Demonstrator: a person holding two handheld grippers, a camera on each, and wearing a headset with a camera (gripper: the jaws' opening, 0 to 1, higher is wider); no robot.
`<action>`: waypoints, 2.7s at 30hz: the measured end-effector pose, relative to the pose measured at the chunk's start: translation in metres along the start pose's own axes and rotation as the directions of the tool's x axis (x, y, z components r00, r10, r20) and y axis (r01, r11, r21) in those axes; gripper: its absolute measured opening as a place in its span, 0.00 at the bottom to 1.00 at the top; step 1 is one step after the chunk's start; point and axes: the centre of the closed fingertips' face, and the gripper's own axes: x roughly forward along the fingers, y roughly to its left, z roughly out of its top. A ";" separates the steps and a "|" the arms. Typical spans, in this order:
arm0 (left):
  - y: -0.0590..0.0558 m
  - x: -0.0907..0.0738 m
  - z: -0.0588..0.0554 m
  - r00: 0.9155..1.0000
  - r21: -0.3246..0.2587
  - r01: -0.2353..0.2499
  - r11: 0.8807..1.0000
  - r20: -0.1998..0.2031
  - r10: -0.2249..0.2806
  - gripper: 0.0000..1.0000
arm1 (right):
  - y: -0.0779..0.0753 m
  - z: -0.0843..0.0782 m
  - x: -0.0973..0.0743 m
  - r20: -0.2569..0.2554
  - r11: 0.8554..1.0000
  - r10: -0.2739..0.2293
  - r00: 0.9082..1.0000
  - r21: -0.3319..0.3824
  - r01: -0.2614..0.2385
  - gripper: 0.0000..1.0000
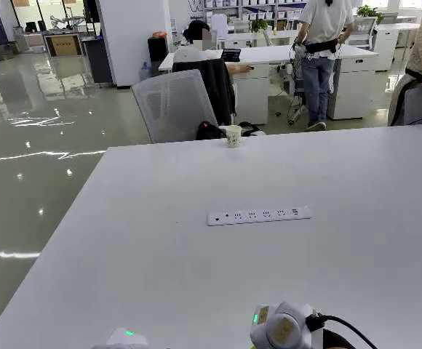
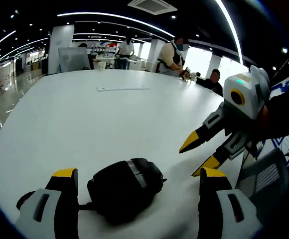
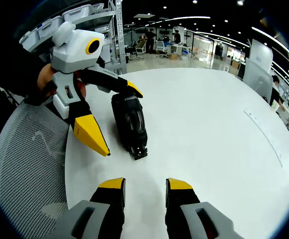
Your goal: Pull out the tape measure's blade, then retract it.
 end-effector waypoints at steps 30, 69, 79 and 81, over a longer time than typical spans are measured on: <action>0.014 -0.059 -0.031 0.981 0.083 0.163 0.983 -0.120 -0.153 0.99 | -0.005 -0.078 -0.078 0.037 0.989 -0.112 0.993 0.104 0.108 0.59; 0.057 -0.093 -0.044 0.976 0.136 0.130 0.982 -0.191 -0.103 0.99 | -0.031 -0.183 -0.164 -0.011 0.945 -0.209 0.978 0.256 0.205 0.99; 0.057 -0.095 -0.050 0.971 0.135 0.145 0.980 -0.212 -0.114 0.99 | -0.028 -0.176 -0.172 0.005 0.944 -0.222 0.975 0.250 0.214 0.99; 0.058 -0.096 -0.050 0.971 0.133 0.144 0.980 -0.211 -0.114 0.99 | -0.029 -0.178 -0.173 0.004 0.944 -0.224 0.975 0.251 0.216 0.99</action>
